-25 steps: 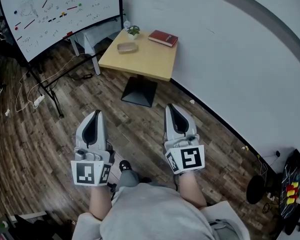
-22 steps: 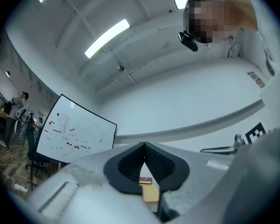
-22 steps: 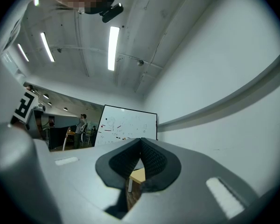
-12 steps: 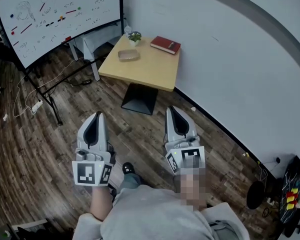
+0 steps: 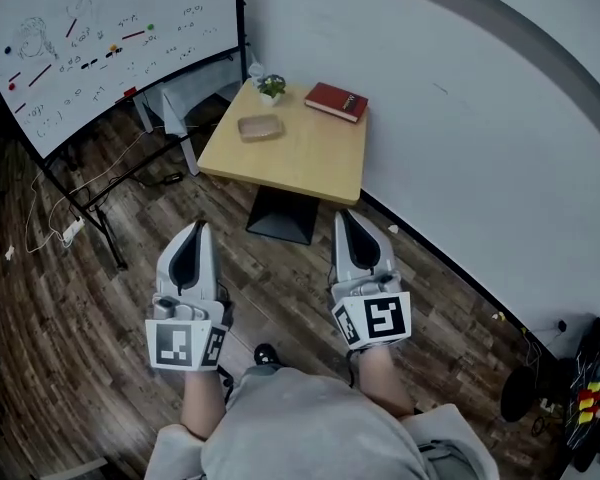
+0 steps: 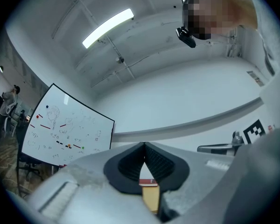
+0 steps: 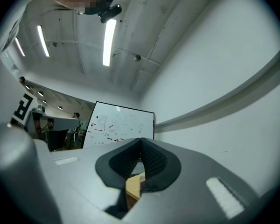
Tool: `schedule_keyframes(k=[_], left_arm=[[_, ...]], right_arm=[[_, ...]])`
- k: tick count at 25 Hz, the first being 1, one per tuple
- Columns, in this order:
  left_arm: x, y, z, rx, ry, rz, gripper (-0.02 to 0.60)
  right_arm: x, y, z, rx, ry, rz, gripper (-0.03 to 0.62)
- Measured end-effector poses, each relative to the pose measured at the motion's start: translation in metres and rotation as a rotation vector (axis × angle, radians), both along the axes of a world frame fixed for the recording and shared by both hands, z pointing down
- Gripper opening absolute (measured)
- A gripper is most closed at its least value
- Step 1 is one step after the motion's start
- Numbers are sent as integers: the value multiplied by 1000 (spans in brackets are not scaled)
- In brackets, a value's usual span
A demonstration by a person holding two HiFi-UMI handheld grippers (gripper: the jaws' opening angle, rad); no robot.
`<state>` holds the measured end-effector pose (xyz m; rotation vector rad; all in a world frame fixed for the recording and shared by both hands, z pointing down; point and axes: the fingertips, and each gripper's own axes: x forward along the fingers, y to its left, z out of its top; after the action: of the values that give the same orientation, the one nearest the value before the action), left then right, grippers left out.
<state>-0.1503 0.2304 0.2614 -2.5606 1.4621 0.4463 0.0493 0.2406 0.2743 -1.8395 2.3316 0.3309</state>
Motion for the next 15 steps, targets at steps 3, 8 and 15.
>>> schedule_keyframes(k=[3, 8, 15], left_arm=[[-3, -22, -1, -1, -8, 9, 5], [-12, -53, -3, 14, -10, 7, 5], [-23, -89, 0, 13, -3, 26, 5]], right_arm=[[-3, -21, 0, -2, -1, 9, 2], [-11, -52, -2, 4, 0, 19, 2], [-24, -84, 4, 2, -11, 31, 2]])
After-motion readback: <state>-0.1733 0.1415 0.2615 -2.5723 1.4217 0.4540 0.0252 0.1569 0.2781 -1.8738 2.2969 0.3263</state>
